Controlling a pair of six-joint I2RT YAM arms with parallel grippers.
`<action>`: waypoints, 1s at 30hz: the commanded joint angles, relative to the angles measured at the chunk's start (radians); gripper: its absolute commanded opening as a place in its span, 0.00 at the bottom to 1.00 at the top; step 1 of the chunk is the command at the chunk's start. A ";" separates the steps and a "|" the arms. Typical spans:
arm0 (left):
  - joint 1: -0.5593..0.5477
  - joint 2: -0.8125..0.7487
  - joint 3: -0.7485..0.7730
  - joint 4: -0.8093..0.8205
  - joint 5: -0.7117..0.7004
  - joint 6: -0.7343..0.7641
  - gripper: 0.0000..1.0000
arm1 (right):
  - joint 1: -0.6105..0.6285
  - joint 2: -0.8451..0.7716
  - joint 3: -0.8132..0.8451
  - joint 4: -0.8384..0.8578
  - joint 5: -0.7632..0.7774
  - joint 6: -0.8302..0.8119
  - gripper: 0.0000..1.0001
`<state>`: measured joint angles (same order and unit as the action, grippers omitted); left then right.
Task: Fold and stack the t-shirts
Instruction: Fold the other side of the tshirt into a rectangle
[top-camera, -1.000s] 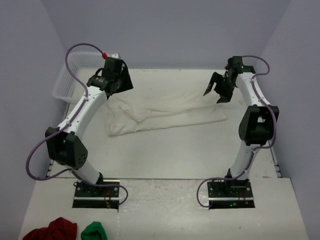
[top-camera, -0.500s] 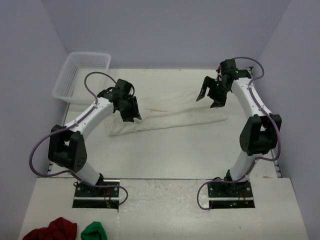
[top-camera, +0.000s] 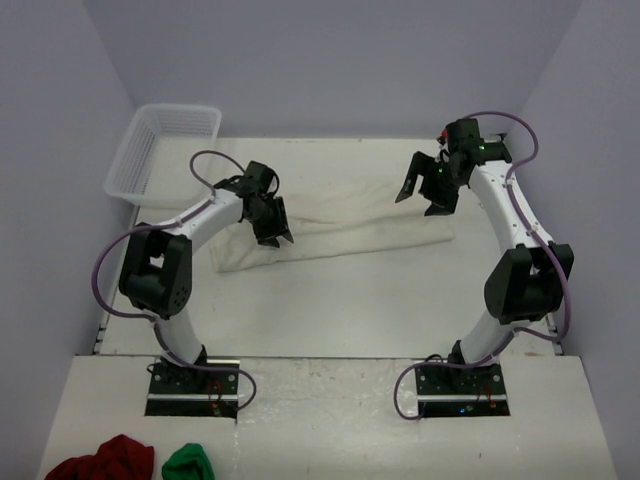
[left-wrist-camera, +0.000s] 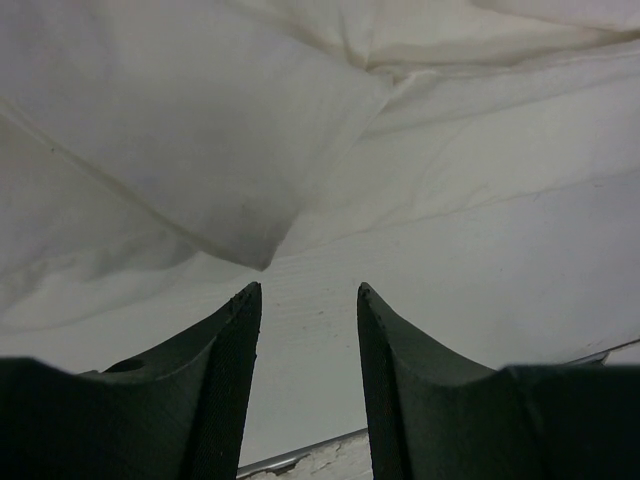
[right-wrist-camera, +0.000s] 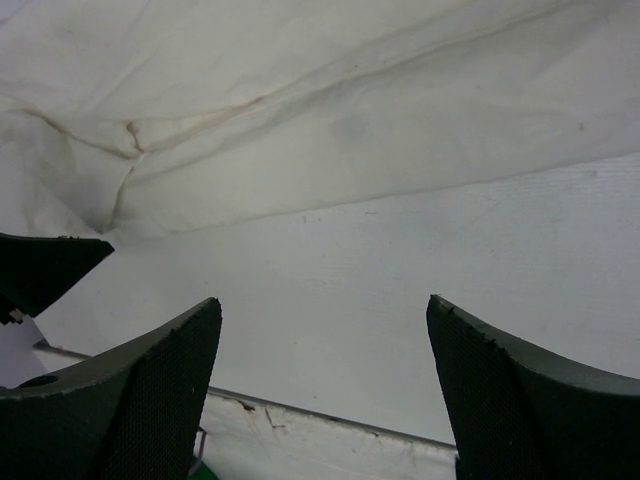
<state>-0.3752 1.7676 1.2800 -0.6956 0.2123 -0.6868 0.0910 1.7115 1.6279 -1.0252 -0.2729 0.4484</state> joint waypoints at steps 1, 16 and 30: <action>0.010 0.026 0.076 0.018 -0.001 0.023 0.45 | 0.000 -0.033 0.006 -0.007 0.023 -0.011 0.84; 0.041 0.043 0.147 -0.071 -0.059 0.030 0.42 | -0.004 -0.026 -0.008 -0.001 0.017 -0.011 0.84; -0.048 -0.027 0.070 -0.160 -0.354 0.058 0.42 | -0.007 -0.038 -0.052 0.025 -0.012 -0.007 0.84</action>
<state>-0.3832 1.7432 1.3655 -0.8318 -0.0154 -0.6598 0.0895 1.7115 1.5932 -1.0214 -0.2573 0.4484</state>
